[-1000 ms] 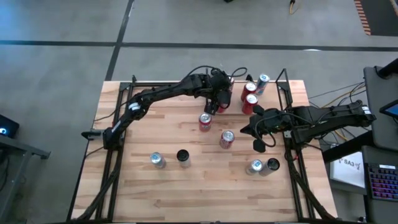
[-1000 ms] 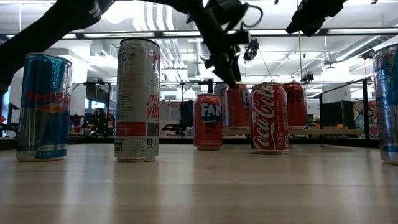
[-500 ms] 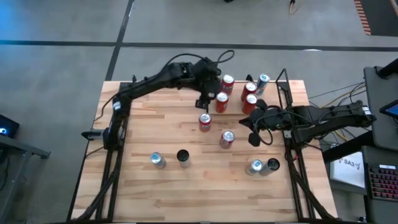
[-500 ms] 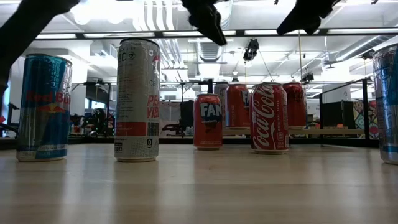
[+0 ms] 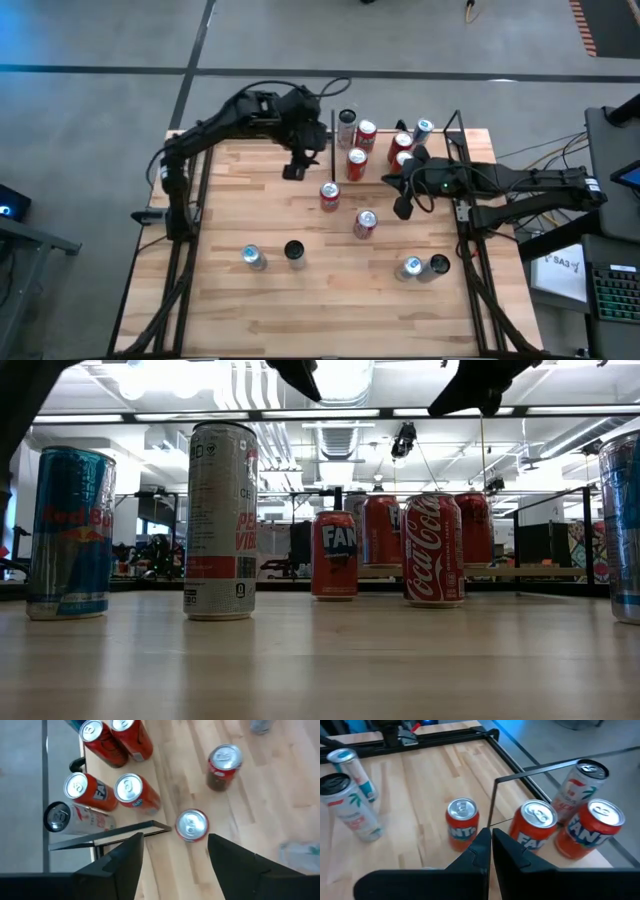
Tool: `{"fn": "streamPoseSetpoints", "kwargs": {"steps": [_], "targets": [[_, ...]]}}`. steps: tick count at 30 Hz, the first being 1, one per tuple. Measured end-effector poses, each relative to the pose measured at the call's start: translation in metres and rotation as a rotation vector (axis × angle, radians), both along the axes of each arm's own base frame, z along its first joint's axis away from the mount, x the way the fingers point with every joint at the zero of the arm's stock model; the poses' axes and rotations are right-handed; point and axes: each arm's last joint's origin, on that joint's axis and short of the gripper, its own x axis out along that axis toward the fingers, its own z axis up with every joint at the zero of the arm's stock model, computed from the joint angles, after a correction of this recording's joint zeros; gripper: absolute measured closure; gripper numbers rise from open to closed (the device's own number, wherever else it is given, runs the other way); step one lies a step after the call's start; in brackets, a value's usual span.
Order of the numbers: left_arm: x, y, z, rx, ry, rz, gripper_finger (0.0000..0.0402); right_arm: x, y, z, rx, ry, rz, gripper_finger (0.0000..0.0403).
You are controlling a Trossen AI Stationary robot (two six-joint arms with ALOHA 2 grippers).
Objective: Place canned beverage on shelf
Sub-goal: Put the bottom orange soda can on the shelf aligned with the other orange soda can
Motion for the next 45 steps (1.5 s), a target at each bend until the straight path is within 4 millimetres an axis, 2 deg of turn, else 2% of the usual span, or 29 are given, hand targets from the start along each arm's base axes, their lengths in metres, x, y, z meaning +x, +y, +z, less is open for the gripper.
{"fn": "streamPoseSetpoints", "kwargs": {"steps": [6,10,17,22,30,36,45], "targets": [[-0.028,-0.008,0.009,-0.017,-0.064,0.034,0.0211,0.007,-0.006,-0.004,-0.017,0.016,-0.019,0.0394],[-0.044,-0.014,0.004,-0.005,-0.172,0.049,0.0212,0.016,-0.009,-0.009,-0.025,0.037,-0.016,0.0394],[-0.065,-0.020,-0.033,0.010,-0.365,0.101,0.0212,0.030,-0.019,-0.013,-0.019,0.070,-0.053,0.0394],[-0.071,-0.020,-0.065,0.043,-0.477,0.162,0.0212,0.041,-0.030,-0.009,0.010,0.078,-0.077,0.0394],[-0.076,-0.018,-0.091,0.126,-0.640,0.208,0.0212,0.063,-0.061,-0.007,0.069,0.124,-0.128,0.0394],[-0.076,-0.016,-0.090,0.160,-0.684,0.200,0.0212,0.081,-0.092,-0.011,0.092,0.192,-0.206,0.0394],[-0.078,-0.010,-0.090,0.247,-0.664,0.206,0.0212,0.099,-0.136,-0.017,0.150,0.266,-0.184,0.0394]]}}
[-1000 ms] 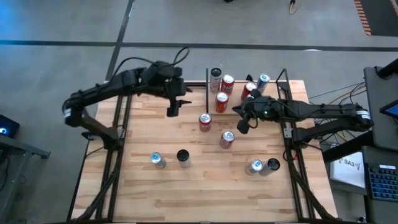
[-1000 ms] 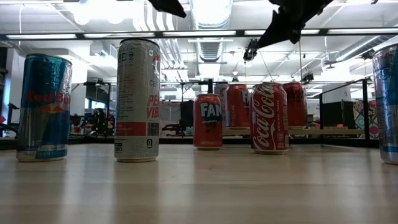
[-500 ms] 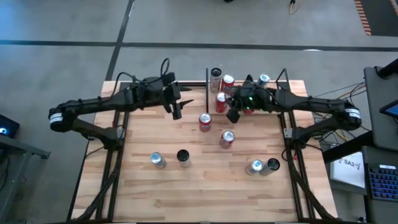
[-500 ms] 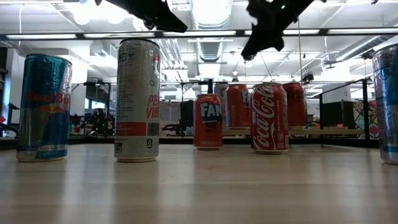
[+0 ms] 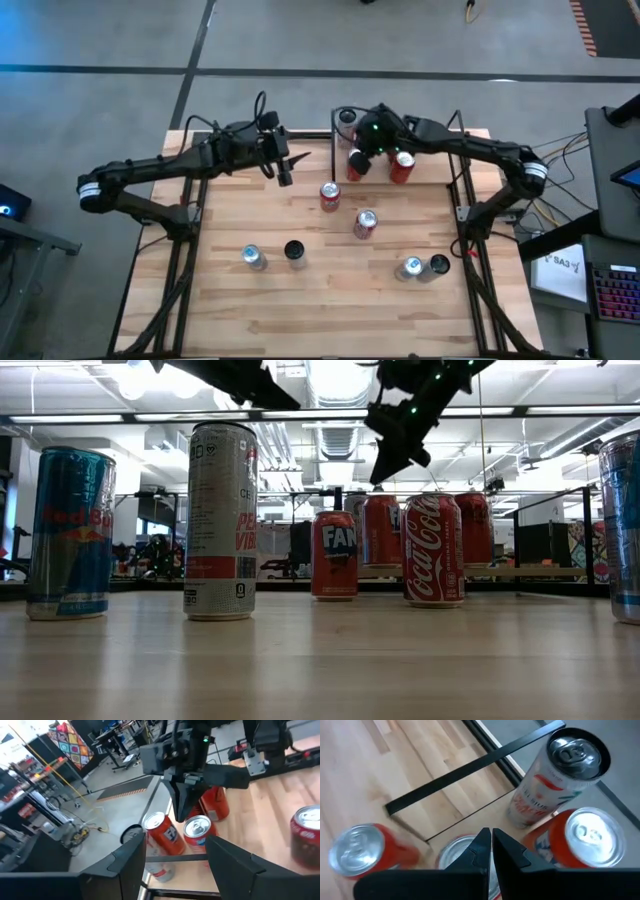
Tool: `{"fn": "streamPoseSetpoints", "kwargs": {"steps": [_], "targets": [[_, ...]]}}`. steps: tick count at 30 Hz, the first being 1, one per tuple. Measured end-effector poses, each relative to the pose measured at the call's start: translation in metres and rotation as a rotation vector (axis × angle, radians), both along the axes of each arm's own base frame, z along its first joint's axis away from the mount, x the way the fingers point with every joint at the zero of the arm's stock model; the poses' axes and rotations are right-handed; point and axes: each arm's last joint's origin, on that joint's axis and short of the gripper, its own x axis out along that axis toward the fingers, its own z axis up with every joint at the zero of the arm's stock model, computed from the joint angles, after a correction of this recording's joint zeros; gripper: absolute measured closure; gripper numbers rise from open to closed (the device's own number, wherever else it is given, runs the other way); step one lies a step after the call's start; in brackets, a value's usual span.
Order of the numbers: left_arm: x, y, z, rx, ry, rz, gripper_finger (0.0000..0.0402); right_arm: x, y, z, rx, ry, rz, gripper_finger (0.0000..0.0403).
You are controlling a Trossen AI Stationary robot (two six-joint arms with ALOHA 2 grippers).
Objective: Place canned beverage on shelf
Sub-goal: Put the bottom orange soda can on the shelf aligned with the other orange soda can
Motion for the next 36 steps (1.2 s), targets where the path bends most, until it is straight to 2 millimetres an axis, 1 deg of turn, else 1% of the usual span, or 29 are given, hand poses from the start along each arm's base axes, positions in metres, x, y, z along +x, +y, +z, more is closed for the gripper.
{"fn": "streamPoseSetpoints", "kwargs": {"steps": [5,9,12,16,18,26,36], "targets": [[-0.004,0.010,0.001,0.049,0.017,0.025,0.0212,0.002,-0.011,-0.002,-0.025,0.035,0.030,0.0394],[-0.008,0.020,0.000,0.050,0.019,0.064,0.0212,-0.001,-0.012,-0.006,-0.014,0.070,0.170,0.0394],[-0.010,0.024,-0.004,0.035,0.024,0.076,0.0212,-0.001,-0.012,-0.006,-0.015,0.067,0.255,0.0394],[-0.010,0.021,-0.006,0.011,0.003,-0.028,0.0212,-0.001,-0.012,-0.004,-0.059,0.067,0.305,0.0394],[-0.009,0.019,-0.005,-0.005,-0.027,-0.069,0.0212,-0.001,-0.014,-0.004,-0.077,0.069,0.316,0.0394],[-0.009,0.019,-0.002,-0.024,-0.065,-0.070,0.0212,-0.005,-0.023,-0.008,-0.104,0.104,0.333,0.0394],[-0.008,0.020,-0.001,-0.037,-0.083,-0.067,0.0212,-0.009,-0.021,-0.013,-0.052,0.147,0.326,0.0394]]}}
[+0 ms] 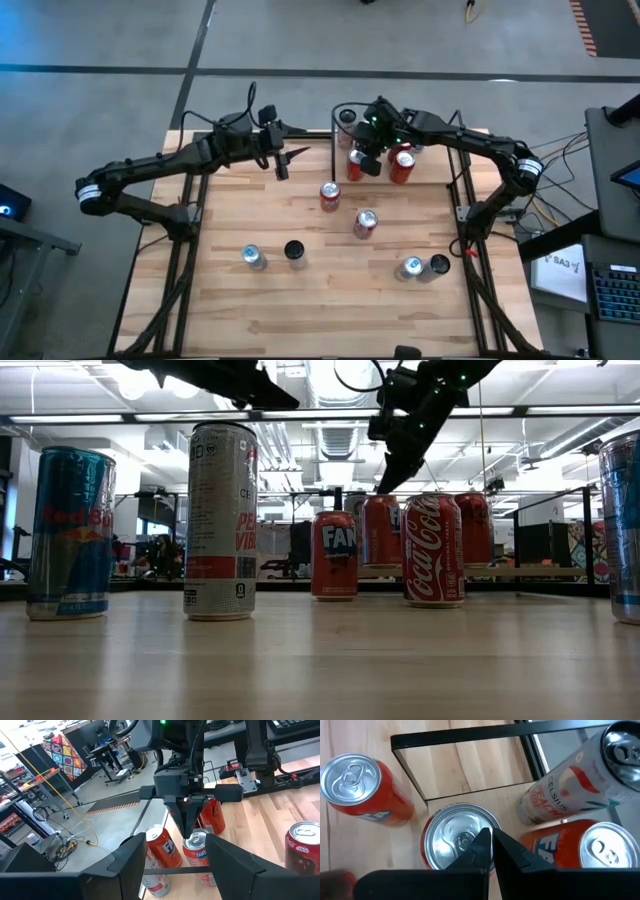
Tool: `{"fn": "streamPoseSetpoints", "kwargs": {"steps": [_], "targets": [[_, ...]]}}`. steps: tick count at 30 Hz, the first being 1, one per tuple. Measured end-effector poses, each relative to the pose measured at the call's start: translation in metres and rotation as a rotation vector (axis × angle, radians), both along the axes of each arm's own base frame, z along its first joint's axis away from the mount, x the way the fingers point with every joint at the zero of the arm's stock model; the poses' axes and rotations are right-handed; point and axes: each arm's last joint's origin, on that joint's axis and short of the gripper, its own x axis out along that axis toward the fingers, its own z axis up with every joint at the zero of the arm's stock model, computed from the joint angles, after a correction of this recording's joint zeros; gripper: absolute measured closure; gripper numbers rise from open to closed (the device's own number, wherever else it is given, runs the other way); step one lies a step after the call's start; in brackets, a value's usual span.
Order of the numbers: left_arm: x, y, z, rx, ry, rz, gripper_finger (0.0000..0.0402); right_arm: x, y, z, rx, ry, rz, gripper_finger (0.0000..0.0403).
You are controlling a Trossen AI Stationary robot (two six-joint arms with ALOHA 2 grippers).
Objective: Place canned beverage on shelf
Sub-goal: Put the bottom orange soda can on the shelf aligned with the other orange soda can
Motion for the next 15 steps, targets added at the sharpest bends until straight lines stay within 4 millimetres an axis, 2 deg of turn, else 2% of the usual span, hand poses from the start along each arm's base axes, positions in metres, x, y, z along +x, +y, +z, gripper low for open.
{"fn": "streamPoseSetpoints", "kwargs": {"steps": [15], "targets": [[0.0002,0.0001,0.0005,-0.009,-0.010,0.003,0.0212,-0.0025,-0.0002,-0.0039,0.013,0.021,-0.099,0.0394]]}}
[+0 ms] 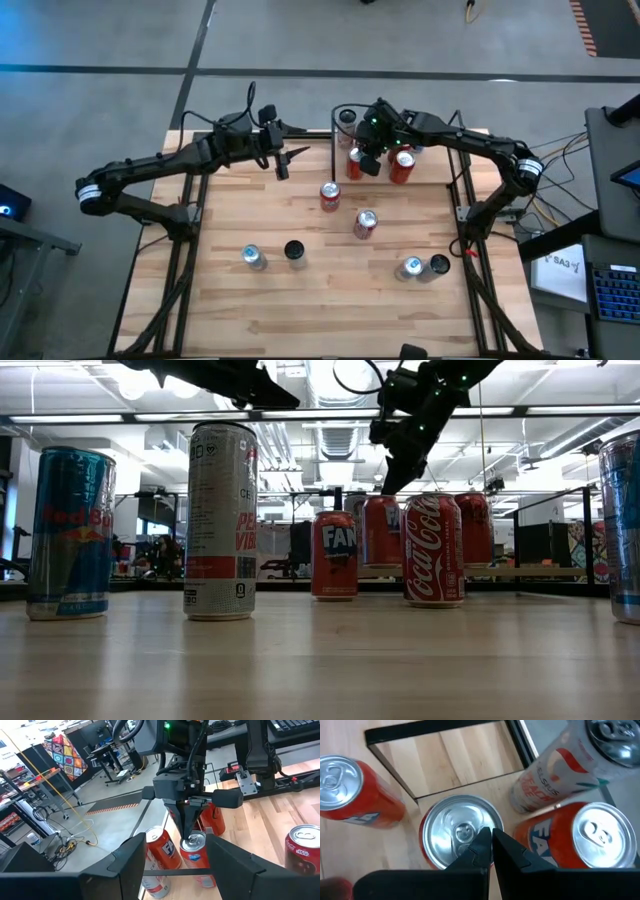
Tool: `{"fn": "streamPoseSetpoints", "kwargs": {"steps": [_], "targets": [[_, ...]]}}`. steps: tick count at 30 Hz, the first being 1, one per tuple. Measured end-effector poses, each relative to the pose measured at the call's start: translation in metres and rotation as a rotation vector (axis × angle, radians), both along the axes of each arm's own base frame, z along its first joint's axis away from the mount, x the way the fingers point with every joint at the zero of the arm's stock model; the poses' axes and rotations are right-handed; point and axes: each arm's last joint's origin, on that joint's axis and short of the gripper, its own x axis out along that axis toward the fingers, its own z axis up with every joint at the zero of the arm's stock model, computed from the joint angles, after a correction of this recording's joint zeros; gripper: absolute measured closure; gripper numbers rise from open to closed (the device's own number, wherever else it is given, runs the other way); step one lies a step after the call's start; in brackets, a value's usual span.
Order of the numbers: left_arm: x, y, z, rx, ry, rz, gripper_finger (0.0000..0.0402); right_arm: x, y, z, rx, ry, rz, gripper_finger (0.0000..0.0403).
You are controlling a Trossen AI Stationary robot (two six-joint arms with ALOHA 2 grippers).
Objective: Place canned beverage on shelf
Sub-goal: Put the bottom orange soda can on the shelf aligned with the other orange soda can
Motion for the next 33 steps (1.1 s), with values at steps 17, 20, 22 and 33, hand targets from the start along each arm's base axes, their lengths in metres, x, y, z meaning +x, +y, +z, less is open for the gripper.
{"fn": "streamPoseSetpoints", "kwargs": {"steps": [17,20,22,33], "targets": [[0.000,0.000,0.000,-0.014,-0.004,0.003,0.0212,-0.014,0.007,0.012,-0.005,0.023,-0.058,0.0394],[0.000,0.000,0.000,-0.014,-0.004,0.003,0.0212,-0.017,0.008,0.017,-0.015,0.007,-0.058,0.0394],[0.000,0.000,0.000,-0.017,-0.004,0.003,0.0212,-0.018,0.009,0.020,-0.021,-0.005,-0.059,0.0394],[0.000,0.000,0.000,-0.018,-0.004,0.003,0.0212,-0.012,0.005,0.016,-0.045,-0.025,-0.041,0.0394]]}}
